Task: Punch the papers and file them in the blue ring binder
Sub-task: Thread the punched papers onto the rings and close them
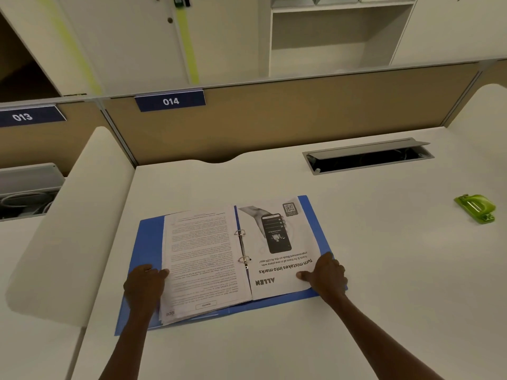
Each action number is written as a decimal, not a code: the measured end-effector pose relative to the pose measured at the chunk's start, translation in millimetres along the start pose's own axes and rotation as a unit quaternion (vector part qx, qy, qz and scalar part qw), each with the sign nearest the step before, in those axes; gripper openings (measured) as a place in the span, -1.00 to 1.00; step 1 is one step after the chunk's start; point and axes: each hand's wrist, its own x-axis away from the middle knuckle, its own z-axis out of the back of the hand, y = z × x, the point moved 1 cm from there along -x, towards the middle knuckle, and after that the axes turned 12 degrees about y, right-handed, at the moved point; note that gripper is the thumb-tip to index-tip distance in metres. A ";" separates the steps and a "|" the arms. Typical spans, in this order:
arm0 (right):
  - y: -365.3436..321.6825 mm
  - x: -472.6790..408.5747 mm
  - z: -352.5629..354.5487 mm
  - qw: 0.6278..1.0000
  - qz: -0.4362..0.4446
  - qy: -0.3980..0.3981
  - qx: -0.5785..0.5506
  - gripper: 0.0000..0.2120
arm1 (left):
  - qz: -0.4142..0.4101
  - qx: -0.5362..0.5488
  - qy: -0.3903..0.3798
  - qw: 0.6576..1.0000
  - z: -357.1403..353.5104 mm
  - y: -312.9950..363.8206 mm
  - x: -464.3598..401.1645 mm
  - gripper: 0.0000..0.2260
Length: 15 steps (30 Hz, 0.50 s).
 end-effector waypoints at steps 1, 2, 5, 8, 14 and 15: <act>0.7 -1.4 0.2 1.000 -0.003 -0.008 0.001 -0.23 | -0.013 -0.012 0.006 1.000 -1.2 2.7 3.4 -0.60; 1.9 -2.8 0.8 1.000 -0.005 -0.014 0.004 -0.24 | -0.026 -0.009 0.009 1.000 -2.8 8.3 7.9 -0.61; 4.9 -1.9 2.6 1.000 -0.006 0.015 -0.007 -0.37 | -0.053 0.046 -0.014 0.997 -8.7 32.5 27.1 -0.71; 2.3 6.1 9.0 0.987 0.024 0.118 -0.107 -0.75 | -0.076 0.104 -0.074 0.989 -17.8 61.2 50.1 -0.77; -31.0 34.3 40.8 0.945 0.106 0.201 -0.233 -0.88 | -0.038 0.235 -0.186 0.953 -38.1 134.0 101.1 -0.76; -38.6 41.8 43.6 0.944 0.129 0.201 -0.229 -0.89 | -0.040 0.240 -0.182 0.953 -40.7 145.0 105.8 -0.68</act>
